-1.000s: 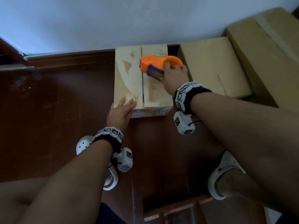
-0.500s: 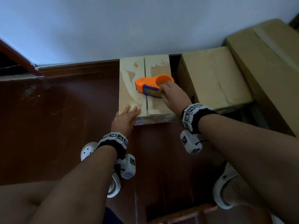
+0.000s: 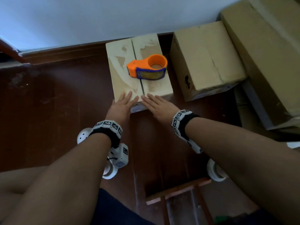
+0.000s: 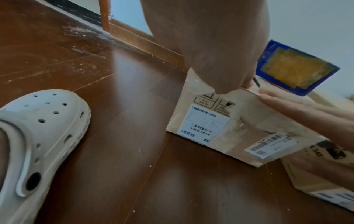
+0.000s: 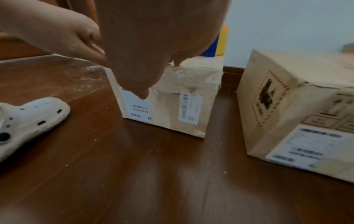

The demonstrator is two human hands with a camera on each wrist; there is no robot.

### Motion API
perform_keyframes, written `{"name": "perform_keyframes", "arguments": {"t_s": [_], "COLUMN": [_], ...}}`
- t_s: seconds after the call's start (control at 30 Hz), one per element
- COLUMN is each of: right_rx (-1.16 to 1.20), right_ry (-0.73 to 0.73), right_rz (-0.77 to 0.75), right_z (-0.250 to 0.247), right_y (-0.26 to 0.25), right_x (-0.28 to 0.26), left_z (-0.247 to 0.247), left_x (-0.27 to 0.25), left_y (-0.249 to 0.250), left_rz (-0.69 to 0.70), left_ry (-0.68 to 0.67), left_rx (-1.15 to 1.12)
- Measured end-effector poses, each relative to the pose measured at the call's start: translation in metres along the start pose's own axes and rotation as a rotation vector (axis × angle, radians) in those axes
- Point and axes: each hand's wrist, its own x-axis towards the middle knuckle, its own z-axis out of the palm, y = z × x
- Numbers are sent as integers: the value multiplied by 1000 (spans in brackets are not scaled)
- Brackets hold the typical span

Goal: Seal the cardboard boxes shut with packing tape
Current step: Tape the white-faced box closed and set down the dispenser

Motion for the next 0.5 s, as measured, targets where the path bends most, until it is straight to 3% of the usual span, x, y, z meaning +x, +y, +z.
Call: {"name": "perform_keyframes", "arguments": {"t_s": [0.23,0.37,0.5], "right_rx": [-33,3,-10], "right_ry": [25,40,20], "right_rz": [44,161,190], "right_z": [9,14,4], "right_y": [28,43,46], "right_x": [-21,-45,-53], "left_z": [5,5,12], "left_x": [-3,-2,-6], "left_y": [-4,-6,-5], "left_rz": [10,14,21], "left_ry": [18,22,108], "left_rx": [-22,-42,-121]}}
